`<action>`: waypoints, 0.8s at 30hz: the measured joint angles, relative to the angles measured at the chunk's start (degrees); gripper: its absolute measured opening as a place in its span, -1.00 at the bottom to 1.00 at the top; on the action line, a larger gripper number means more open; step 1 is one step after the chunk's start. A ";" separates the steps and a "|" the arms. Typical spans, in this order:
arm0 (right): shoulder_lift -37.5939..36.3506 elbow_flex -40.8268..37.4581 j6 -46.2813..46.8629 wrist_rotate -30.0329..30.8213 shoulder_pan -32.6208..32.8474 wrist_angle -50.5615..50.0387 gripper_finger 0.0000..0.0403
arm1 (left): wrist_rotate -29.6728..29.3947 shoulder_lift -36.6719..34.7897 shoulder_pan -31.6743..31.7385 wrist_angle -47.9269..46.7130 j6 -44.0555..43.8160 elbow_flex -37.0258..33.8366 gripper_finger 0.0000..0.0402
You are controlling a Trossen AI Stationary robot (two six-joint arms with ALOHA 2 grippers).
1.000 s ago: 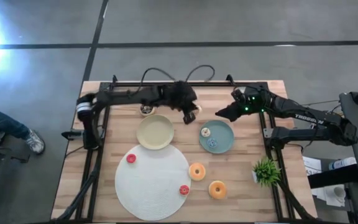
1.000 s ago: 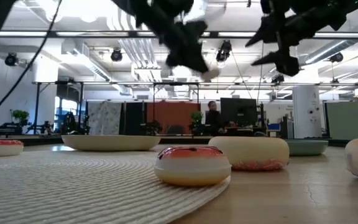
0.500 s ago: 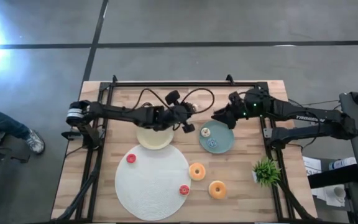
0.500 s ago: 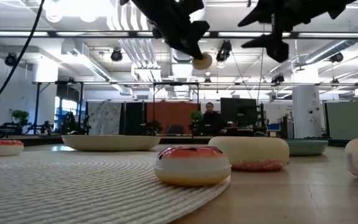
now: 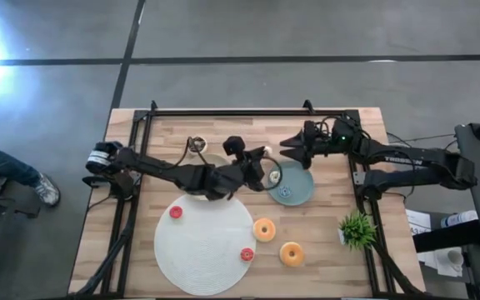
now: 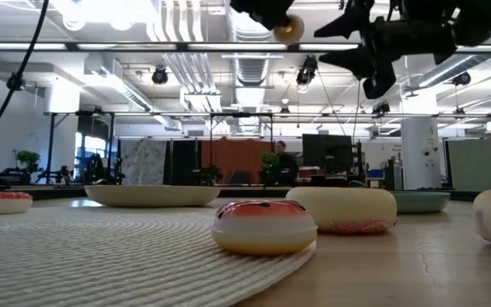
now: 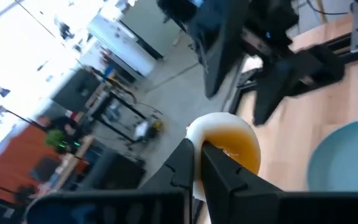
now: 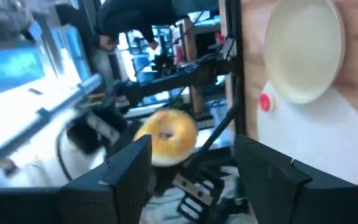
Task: Pick & Place donuts
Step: Put the yellow donut on the blue plate
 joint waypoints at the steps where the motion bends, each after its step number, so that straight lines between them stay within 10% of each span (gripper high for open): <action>1: 0.76 -0.51 1.72 -0.83 -0.07 2.08 0.09 | -0.67 0.00 -0.27 0.95 1.53 0.00 -1.00; 24: 21.16 1.94 17.84 -2.21 1.95 41.63 0.02 | -3.64 0.00 -2.06 13.36 20.47 -0.13 -1.00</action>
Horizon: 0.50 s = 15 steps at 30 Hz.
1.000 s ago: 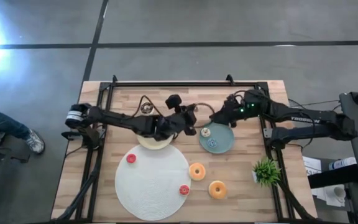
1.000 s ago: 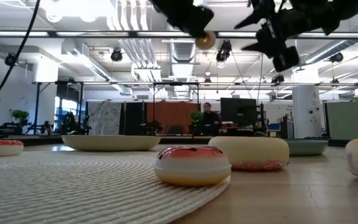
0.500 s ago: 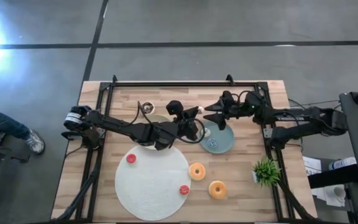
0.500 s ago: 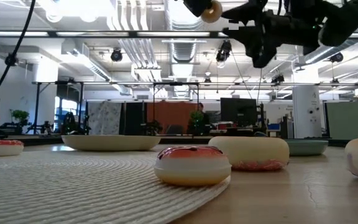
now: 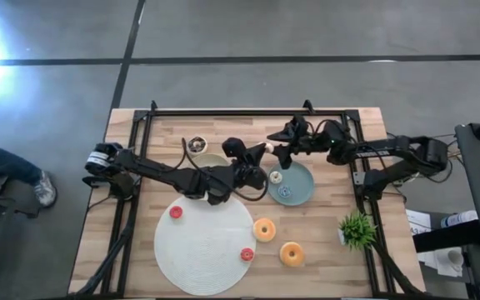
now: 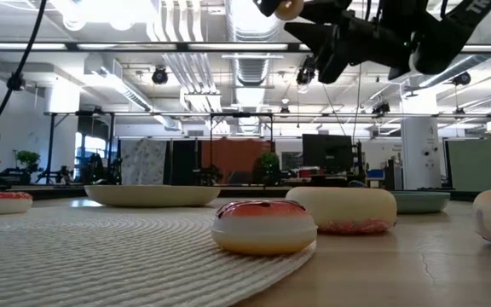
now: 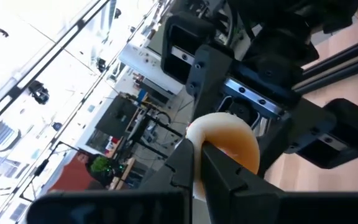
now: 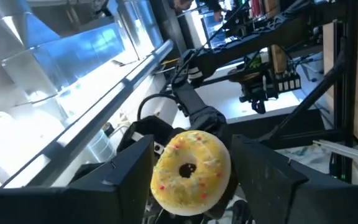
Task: Pick & Place donuts
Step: Put the yellow donut on the blue plate
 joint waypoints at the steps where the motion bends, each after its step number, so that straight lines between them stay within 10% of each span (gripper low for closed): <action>1: 0.16 0.04 0.01 -0.01 0.00 0.01 0.00 | -0.04 0.00 0.00 0.00 -0.02 0.00 -1.00; 15: -0.09 -0.74 0.00 -2.19 0.03 -0.08 -0.14 | -1.61 0.00 0.22 4.32 3.27 -2.32 -1.00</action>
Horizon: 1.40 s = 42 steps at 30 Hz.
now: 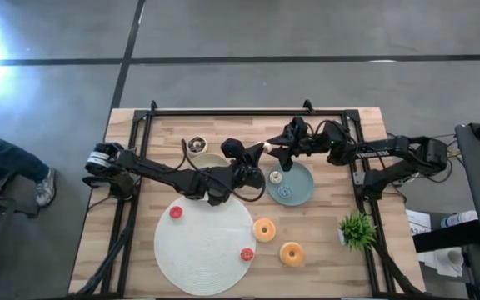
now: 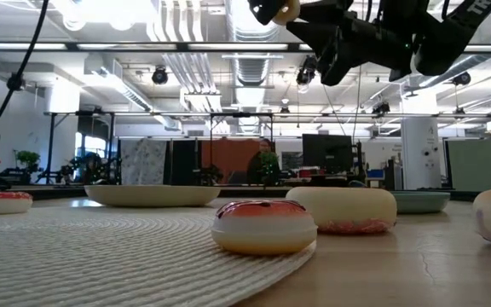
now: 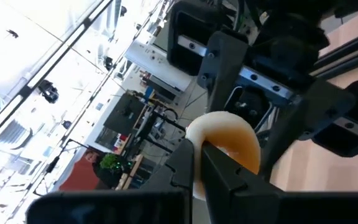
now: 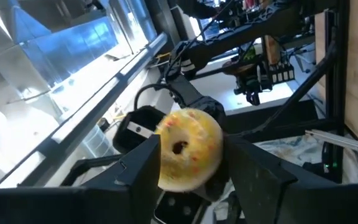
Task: Pick & Place donuts
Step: Put the yellow donut on the blue plate
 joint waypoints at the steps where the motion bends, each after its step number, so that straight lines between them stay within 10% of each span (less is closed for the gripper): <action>1: 0.00 -0.06 -0.80 -0.03 -0.24 0.00 -0.12 | -0.37 0.00 -0.06 0.45 0.74 -0.02 -1.00; 7: -0.22 -0.45 -14.67 -0.42 -3.46 -0.63 0.01 | -7.84 -2.35 -0.37 2.37 -3.70 -0.17 -1.00; 13: -4.21 0.33 -50.35 -0.81 -2.18 -3.40 0.00 | -9.16 -7.85 0.41 1.07 -22.91 -0.83 -1.00; 24: -11.81 15.75 -98.10 21.02 5.27 -43.97 -0.16 | 3.03 -9.71 1.29 -18.00 -53.89 -1.12 -1.00; 42: -11.98 20.62 -104.64 24.26 8.47 -55.96 -0.03 | 6.69 -8.55 4.11 -16.92 -54.37 -1.48 -1.00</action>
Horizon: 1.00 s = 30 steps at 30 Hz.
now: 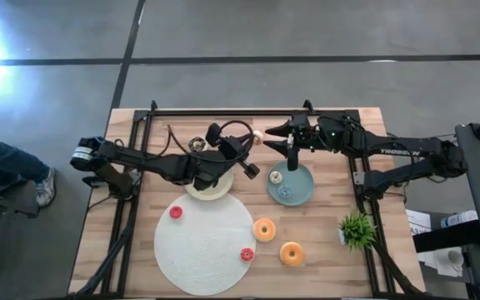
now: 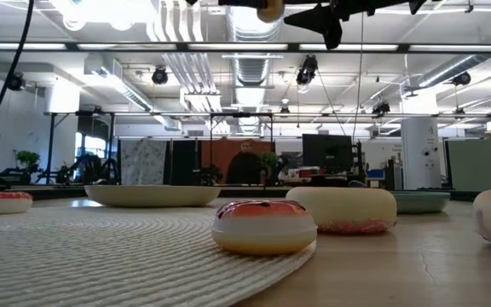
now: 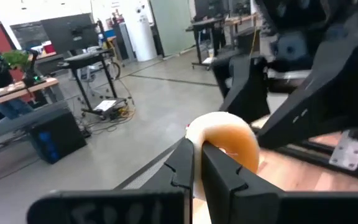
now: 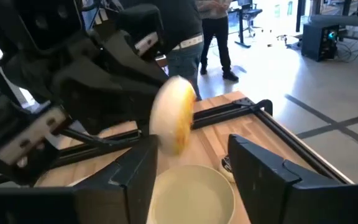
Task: Pick & Place donuts
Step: Put the yellow donut on the blue plate
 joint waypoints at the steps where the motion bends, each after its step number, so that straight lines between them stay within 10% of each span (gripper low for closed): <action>1: 0.00 0.00 0.00 -0.01 0.00 0.00 0.01 | -0.03 0.15 0.06 -0.52 -0.03 0.00 -1.00; 13: 0.97 -0.07 -0.09 0.23 0.00 -3.30 0.30 | 3.62 0.96 1.74 1.09 -2.01 -0.04 -1.00; 30: 1.09 -0.07 -1.67 0.46 -0.20 -4.81 -0.10 | 6.79 2.73 1.77 1.63 -4.33 0.00 -1.00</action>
